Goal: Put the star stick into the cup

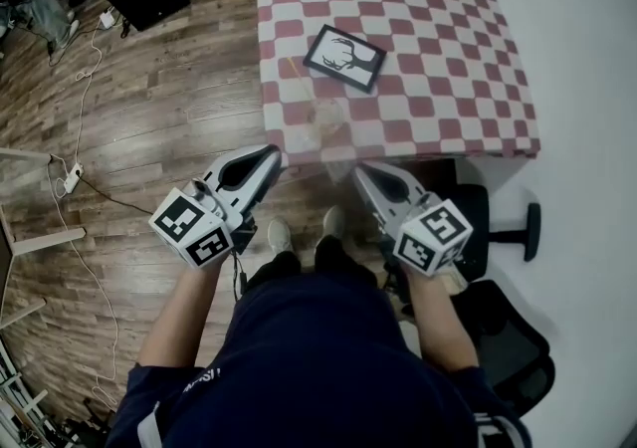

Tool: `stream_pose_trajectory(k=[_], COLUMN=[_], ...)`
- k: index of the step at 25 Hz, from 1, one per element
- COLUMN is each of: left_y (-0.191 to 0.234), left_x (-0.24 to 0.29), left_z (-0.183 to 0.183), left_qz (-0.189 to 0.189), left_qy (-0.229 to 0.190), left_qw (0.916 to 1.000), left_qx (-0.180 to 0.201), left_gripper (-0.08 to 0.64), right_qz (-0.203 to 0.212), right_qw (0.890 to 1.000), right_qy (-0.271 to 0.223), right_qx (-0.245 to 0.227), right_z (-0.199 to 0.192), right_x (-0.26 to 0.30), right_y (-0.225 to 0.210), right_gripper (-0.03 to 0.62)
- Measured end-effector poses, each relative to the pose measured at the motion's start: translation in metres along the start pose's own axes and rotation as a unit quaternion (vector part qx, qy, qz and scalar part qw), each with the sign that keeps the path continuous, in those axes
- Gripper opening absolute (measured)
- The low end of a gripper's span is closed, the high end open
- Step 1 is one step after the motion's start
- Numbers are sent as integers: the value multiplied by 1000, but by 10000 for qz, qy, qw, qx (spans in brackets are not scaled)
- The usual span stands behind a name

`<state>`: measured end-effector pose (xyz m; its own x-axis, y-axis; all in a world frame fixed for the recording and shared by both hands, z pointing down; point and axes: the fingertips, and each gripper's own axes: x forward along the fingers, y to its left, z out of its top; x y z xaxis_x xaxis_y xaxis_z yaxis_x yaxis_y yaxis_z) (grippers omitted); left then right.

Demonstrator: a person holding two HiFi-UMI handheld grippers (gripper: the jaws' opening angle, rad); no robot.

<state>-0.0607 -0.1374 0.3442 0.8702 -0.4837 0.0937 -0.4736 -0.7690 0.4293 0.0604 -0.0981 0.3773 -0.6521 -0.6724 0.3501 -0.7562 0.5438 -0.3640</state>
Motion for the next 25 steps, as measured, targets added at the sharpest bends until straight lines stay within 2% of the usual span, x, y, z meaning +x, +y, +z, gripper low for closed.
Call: stream_pose_trajectory(k=[16, 25], left_y=[-13, -15], left_x=[-5, 6], left_z=[1, 1], left_qz=[0, 12], left_qy=[83, 98], left_qw=[9998, 9997], left_qx=[194, 203], left_gripper=[35, 35], right_qz=[222, 295], right_qw=[9997, 9995], right_qy=[14, 20], right_qx=[-135, -136], right_z=[1, 3], right_x=[-1, -3], right_y=[16, 10], right_gripper=[15, 15])
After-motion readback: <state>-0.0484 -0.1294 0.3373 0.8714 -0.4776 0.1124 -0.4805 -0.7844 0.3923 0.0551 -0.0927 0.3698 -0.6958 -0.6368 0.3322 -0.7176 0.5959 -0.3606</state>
